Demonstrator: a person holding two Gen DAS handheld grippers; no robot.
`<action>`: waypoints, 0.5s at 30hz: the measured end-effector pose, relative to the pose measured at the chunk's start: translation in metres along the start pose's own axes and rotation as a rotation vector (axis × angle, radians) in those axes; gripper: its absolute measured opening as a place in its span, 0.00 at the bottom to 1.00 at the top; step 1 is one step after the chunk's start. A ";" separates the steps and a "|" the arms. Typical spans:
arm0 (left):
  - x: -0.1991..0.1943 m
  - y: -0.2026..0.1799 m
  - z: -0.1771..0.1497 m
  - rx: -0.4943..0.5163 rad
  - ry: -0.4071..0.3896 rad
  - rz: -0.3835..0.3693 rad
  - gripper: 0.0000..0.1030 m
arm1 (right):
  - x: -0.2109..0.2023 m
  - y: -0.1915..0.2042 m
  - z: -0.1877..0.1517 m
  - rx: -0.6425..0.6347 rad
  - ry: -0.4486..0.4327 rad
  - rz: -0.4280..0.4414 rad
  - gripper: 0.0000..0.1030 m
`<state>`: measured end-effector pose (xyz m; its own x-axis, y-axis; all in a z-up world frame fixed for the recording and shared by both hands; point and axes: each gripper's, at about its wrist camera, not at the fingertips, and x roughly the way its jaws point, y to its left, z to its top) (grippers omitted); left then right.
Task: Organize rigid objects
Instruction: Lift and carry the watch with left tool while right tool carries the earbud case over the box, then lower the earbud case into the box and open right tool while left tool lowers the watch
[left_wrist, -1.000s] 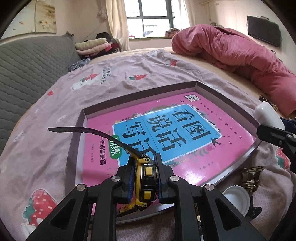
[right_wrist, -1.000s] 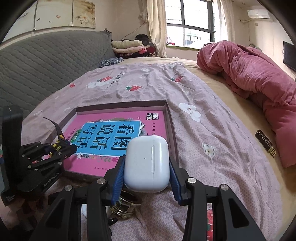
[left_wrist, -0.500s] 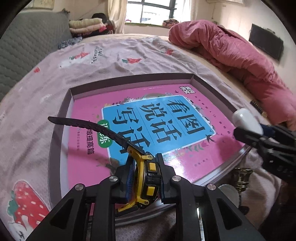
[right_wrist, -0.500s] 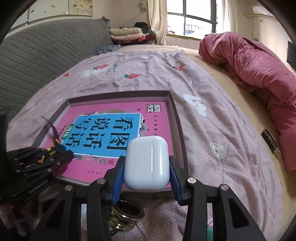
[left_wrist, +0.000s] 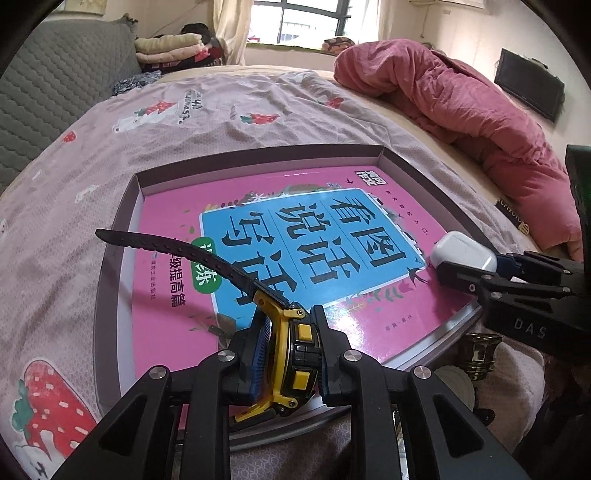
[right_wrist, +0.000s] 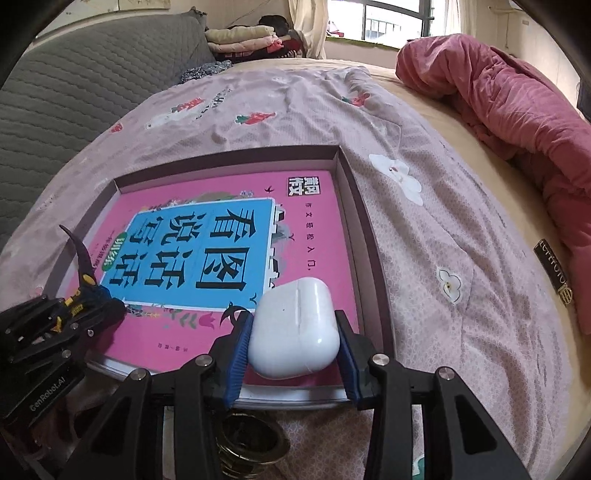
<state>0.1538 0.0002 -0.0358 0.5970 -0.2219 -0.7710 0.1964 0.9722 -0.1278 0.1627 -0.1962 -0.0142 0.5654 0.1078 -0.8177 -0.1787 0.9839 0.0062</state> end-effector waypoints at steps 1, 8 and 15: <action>0.000 0.000 0.000 0.000 0.000 -0.001 0.22 | 0.000 0.000 0.000 -0.003 0.000 -0.001 0.41; -0.001 0.005 0.002 -0.025 0.000 -0.015 0.24 | 0.001 0.001 0.000 0.004 0.014 0.003 0.41; 0.000 0.007 0.003 -0.036 0.003 -0.027 0.24 | -0.002 0.000 0.003 0.008 0.030 -0.008 0.41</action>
<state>0.1581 0.0071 -0.0350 0.5897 -0.2477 -0.7687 0.1837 0.9680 -0.1709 0.1639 -0.1955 -0.0112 0.5423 0.0957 -0.8347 -0.1679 0.9858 0.0039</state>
